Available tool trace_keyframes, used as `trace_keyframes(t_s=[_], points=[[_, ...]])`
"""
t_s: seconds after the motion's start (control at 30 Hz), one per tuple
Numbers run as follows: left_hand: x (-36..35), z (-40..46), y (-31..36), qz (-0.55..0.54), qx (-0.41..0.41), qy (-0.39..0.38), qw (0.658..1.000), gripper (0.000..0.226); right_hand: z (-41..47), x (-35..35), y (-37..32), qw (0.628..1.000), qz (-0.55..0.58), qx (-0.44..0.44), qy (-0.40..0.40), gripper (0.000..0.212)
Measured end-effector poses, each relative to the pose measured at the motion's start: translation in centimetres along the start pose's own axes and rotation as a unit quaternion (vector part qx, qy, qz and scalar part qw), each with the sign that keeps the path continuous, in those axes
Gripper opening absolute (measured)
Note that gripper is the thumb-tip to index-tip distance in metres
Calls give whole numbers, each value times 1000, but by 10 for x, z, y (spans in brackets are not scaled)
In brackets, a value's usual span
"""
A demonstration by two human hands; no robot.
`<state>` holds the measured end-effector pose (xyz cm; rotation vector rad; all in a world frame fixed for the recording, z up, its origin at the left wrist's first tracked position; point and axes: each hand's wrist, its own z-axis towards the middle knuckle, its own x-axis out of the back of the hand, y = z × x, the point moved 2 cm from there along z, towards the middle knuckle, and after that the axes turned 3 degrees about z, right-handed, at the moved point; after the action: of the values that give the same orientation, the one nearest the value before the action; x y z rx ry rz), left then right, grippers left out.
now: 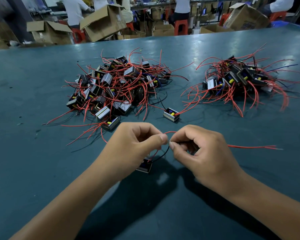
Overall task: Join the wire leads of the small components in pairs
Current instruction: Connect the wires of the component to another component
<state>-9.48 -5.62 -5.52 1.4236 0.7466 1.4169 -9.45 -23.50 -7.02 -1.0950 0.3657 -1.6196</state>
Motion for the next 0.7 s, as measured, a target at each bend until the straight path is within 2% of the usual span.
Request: trace_keyframes(t_s=[0.07,0.17,0.27,0.53,0.63,0.7], points=[[11,2,3,70,-76,-11,995,5,1,1,1,1000,14,-11,-3,8],[19,3,5,214,-215,-3,953,17,2,2,1,999,29,-18,-14,8],[16,3,5,280,-275,3,920,16,2,2,0,999,45,-16,-26,7],[17,4,9,345,-352,21,870,20,2,2,-3,998,41,15,-47,5],[16,2,10,334,-326,7,884,21,1,3,-4,998,15,38,-46,5],[14,2,8,285,-261,-8,922,22,1,3,-4,998,-12,52,-39,5]])
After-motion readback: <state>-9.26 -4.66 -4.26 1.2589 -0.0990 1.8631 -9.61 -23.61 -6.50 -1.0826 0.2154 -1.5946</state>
